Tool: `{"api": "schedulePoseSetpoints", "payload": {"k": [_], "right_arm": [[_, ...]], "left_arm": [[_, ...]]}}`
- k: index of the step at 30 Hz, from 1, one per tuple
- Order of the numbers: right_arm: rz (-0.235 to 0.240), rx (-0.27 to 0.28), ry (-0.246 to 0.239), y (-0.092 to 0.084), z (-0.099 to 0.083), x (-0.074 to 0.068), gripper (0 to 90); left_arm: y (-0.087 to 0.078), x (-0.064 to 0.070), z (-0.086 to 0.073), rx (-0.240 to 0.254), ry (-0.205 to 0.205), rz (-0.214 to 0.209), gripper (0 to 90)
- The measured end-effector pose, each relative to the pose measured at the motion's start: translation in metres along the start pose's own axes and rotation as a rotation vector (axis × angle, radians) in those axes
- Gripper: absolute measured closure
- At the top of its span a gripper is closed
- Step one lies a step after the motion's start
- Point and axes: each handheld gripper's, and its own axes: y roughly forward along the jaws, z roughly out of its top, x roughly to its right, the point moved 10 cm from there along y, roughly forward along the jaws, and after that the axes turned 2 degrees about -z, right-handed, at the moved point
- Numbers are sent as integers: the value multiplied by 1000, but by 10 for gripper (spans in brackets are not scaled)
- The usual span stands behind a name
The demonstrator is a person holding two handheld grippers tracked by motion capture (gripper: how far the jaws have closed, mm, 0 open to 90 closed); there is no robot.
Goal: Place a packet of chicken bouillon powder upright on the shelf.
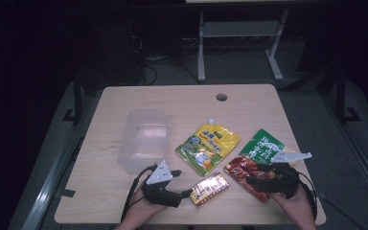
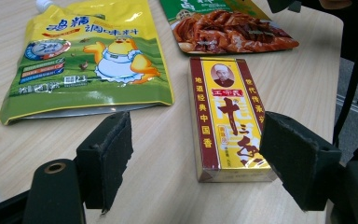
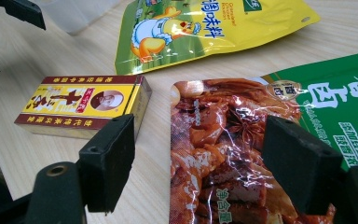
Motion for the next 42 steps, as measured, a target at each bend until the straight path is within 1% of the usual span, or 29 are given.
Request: {"api": "schedulePoseSetpoints", "payload": {"k": [9, 13, 18, 19, 20, 21, 22, 23, 24, 25, 26, 27, 28, 29, 31, 32, 33, 34, 35, 36, 37, 38, 39, 40, 41, 42], "right_arm": [[-4, 13, 1, -1, 2, 0, 220], [-8, 18, 13, -1, 4, -2, 203], [-16, 37, 20, 0, 10, -3, 173], [-13, 51, 34, -1, 16, -5, 167], [-13, 51, 34, -1, 16, -5, 167], [-8, 63, 28, -2, 20, -6, 167], [-9, 67, 43, -4, 31, -7, 156], [-9, 67, 43, -4, 31, -7, 156], [5, 72, 44, -4, 40, -8, 156], [3, 67, 44, -4, 45, -8, 156], [2, 68, 39, -4, 51, -8, 156], [2, 68, 39, -4, 51, -8, 156], [9, 69, 48, -2, 65, -8, 156], [9, 67, 44, 0, 71, -8, 157], [5, 58, 47, 4, 84, -6, 158], [7, 54, 51, 7, 89, -4, 162], [4, 46, 65, 10, 94, -1, 163], [6, 40, 84, 14, 97, 1, 164], [6, 40, 84, 14, 97, 1, 164], [13, 29, 98, 21, 103, 6, 175], [13, 29, 98, 21, 103, 6, 175], [-8, 16, 101, 30, 106, 14, 183], [-14, 8, 111, 33, 107, 17, 189], [-22, 8, 120, 37, 108, 22, 194], [-22, 8, 120, 37, 108, 22, 194], [-31, 4, 131, 42, 109, 26, 199]], "left_arm": [[0, 1, -1, -3, 7, 3, 250], [0, 3, 0, -8, 11, 2, 255], [-1, 3, 5, 1, 9, 11, 258], [0, 2, 9, 4, -5, 11, 259], [0, 2, 9, 4, -5, 11, 260], [0, 2, 13, 4, -8, 15, 260], [1, 2, 18, 3, 8, 18, 280], [1, 2, 18, 3, 8, 18, 285], [1, 2, 25, -7, 30, 33, 290], [1, 2, 25, -7, 30, 33, 294], [3, -1, 31, -10, 34, 45, 303], [3, -1, 31, -10, 34, 45, 309], [7, -5, 37, -15, 29, 53, 316], [7, -5, 37, -15, 29, 53, 321], [13, -13, 43, -28, 30, 73, 344], [15, -15, 44, -31, 18, 76, 352], [18, -18, 46, -23, 3, 83, 358], [20, -20, 47, -29, 0, 91, 372], [20, -20, 47, -29, 0, 91, 381], [23, -22, 48, -38, 0, 97, 385], [28, -23, 49, -38, -14, 96, 385], [33, -27, 51, -46, -4, 109, 413], [37, -28, 51, -47, -14, 113, 421], [39, -31, 50, -63, -10, 118, 433], [39, -31, 50, -63, -10, 118, 449], [43, -34, 50, -73, -21, 130, 449]]}}
